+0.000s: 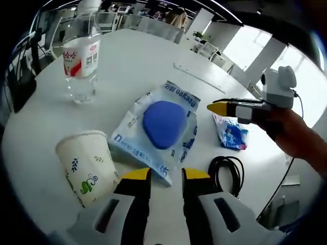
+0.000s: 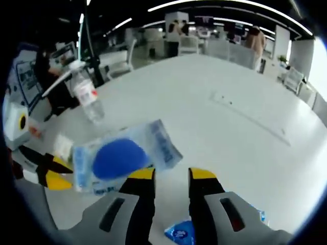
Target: Arrange the tabletop items into an orderly group along one side of the table until the central work area is clear of visible clutter.
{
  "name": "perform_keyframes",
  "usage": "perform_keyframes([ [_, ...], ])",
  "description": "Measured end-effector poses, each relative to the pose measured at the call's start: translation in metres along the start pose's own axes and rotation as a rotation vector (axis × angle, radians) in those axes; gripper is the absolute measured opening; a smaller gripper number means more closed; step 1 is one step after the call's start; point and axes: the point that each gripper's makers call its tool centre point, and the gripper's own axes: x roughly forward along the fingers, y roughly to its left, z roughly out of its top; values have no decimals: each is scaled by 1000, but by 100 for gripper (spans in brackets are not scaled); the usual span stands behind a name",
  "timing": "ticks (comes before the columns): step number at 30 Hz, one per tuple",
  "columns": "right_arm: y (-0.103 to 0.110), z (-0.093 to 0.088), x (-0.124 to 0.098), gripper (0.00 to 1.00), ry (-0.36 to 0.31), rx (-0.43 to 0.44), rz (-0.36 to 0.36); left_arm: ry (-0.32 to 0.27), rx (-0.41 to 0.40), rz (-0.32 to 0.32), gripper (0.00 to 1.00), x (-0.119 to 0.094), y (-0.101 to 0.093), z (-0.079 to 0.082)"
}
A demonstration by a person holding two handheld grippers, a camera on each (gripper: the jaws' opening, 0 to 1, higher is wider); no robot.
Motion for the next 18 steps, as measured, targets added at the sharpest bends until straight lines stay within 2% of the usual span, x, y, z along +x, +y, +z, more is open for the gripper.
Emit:
perform_keyframes([
  [5,-3,5,15,23,10,21,13,21,-9,11,18,6,0,-5],
  [7,-3,6,21,23,15,23,19,53,10,29,16,9,2,-11],
  [9,-2,7,29,23,25,19,26,52,-16,20,15,10,1,-12],
  [14,-4,13,41,23,33,-3,29,51,-10,20,12,12,-1,-10],
  [18,-6,14,45,18,43,-43,31,55,-8,25,8,14,2,-9],
])
